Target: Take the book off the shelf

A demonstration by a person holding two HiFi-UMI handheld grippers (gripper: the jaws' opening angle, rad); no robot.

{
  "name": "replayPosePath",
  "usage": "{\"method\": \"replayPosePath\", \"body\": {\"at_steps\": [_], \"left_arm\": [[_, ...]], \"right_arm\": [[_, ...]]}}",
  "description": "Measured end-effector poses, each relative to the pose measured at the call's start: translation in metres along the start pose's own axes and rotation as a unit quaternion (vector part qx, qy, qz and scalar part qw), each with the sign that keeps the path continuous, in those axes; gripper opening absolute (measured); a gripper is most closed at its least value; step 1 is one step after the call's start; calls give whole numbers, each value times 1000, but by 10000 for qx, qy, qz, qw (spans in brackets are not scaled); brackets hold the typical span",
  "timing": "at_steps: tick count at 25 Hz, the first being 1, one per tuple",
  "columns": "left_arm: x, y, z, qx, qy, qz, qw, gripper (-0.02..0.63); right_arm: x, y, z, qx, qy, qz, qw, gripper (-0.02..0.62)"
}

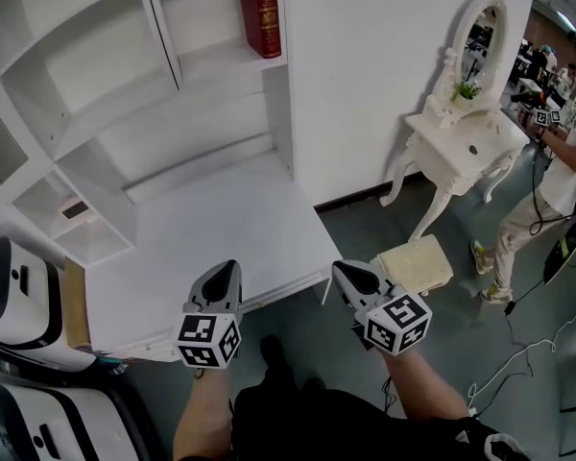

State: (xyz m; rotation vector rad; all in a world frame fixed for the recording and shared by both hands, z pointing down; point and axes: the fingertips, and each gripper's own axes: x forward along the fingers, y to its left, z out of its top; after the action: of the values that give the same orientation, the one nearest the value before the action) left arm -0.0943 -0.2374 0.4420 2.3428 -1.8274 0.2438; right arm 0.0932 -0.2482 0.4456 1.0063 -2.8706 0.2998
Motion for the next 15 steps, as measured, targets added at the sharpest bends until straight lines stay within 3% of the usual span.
{"method": "replayPosePath", "body": {"at_steps": [10, 13, 15], "left_arm": [[61, 57, 28, 3, -258, -226, 9994, 9], [80, 68, 44, 179, -310, -660, 9972, 9], [92, 70, 54, 546, -263, -938, 9937, 9]], "right_arm": [[84, -21, 29, -194, -19, -108, 9998, 14], [118, -21, 47, -245, -73, -140, 9996, 14], [136, -26, 59, -233, -112, -240, 9994, 14]]}}
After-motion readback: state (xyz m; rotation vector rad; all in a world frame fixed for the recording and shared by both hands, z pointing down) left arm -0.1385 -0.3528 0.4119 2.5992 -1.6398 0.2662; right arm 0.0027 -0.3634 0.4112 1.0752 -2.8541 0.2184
